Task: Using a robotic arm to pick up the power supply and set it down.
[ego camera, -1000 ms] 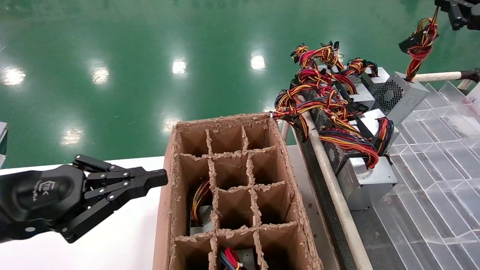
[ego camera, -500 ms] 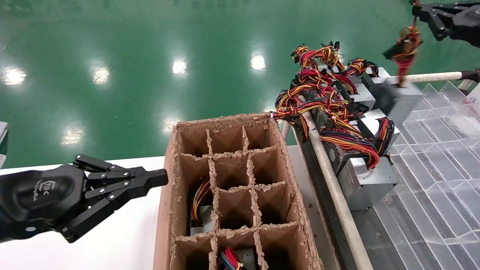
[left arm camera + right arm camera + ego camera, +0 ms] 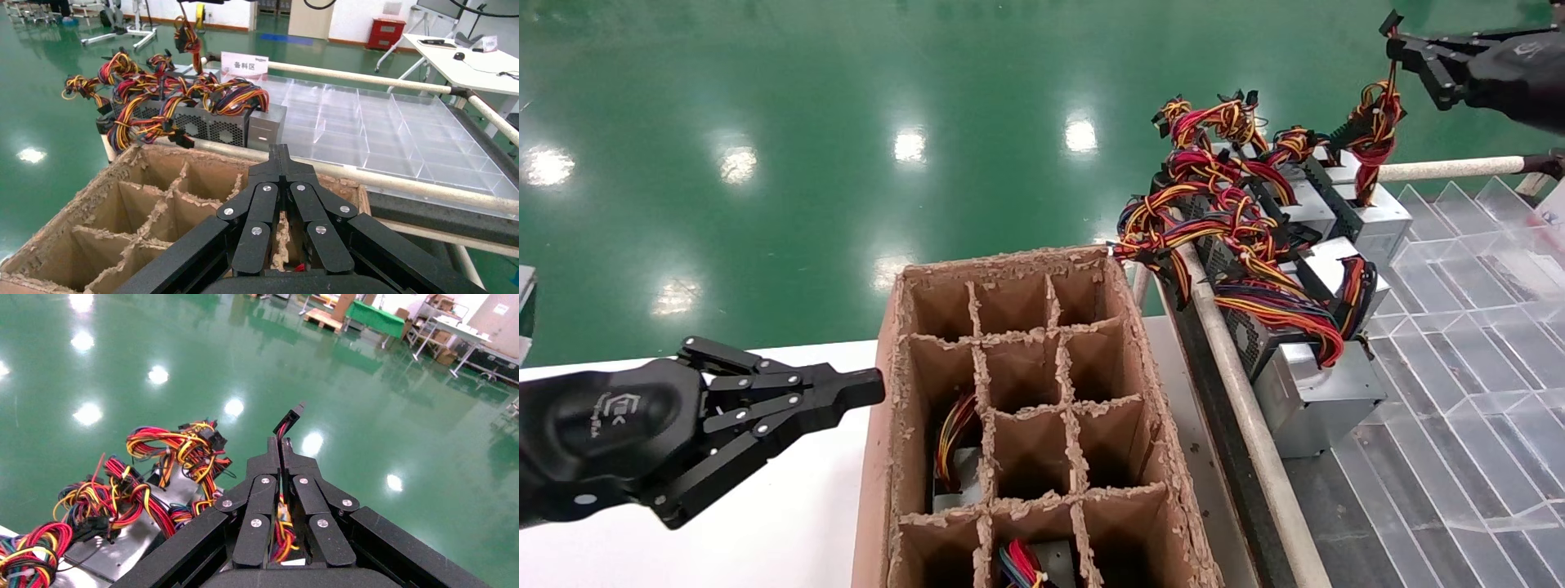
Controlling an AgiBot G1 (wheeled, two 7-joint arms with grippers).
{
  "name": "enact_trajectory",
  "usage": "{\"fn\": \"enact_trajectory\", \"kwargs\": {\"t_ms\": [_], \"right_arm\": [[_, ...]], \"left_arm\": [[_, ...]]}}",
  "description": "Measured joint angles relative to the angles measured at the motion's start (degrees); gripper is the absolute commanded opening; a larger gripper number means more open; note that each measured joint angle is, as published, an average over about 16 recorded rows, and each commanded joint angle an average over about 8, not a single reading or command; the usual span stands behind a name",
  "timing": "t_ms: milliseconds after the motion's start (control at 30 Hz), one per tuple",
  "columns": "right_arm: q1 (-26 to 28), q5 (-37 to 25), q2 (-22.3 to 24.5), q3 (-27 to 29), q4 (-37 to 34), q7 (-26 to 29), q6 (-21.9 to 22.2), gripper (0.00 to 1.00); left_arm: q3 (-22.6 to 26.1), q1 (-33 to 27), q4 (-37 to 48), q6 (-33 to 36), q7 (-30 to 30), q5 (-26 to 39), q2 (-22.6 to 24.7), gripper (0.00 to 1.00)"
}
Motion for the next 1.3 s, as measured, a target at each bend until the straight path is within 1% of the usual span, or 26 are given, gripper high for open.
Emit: {"fn": "enact_trajectory", "kwargs": {"t_ms": [167,200,233,500,700,833,1033,1300], "right_arm": [[0.0,-0.49,-0.49,-0.35,-0.03,0.32,0.87,0.86],[0.03,-0.62,-0.61,-0.44,-0.02,0.4,1.04,0.94],[0.08,-0.75,-0.72,-0.53,0.0,0.47,1.19,0.99],[0.7,-1.42,-1.5,-1.01,0.48,0.73,1.43,1.0],[0.83,-0.94,-1.61,-0.76,1.42,0.22,-0.33,1.0],[-0.01,0.11,-1.34,-0.48,3.18,0.3,-1.97,1.0],[-3.16,2.79,-0.31,-0.05,7.84,1.5,-4.67,1.0],[-9.88,7.52,1.78,0.19,17.12,5.35,-7.85,1.0]], "left_arm": [[0.0,0.0,0.0,0.0,0.0,0.0,0.0,0.0],[0.0,0.0,0.0,0.0,0.0,0.0,0.0,0.0],[0.0,0.0,0.0,0.0,0.0,0.0,0.0,0.0],[0.0,0.0,0.0,0.0,0.0,0.0,0.0,0.0],[0.0,0.0,0.0,0.0,0.0,0.0,0.0,0.0],[0.0,0.0,0.0,0.0,0.0,0.0,0.0,0.0],[0.0,0.0,0.0,0.0,0.0,0.0,0.0,0.0],[0.0,0.0,0.0,0.0,0.0,0.0,0.0,0.0]]}}
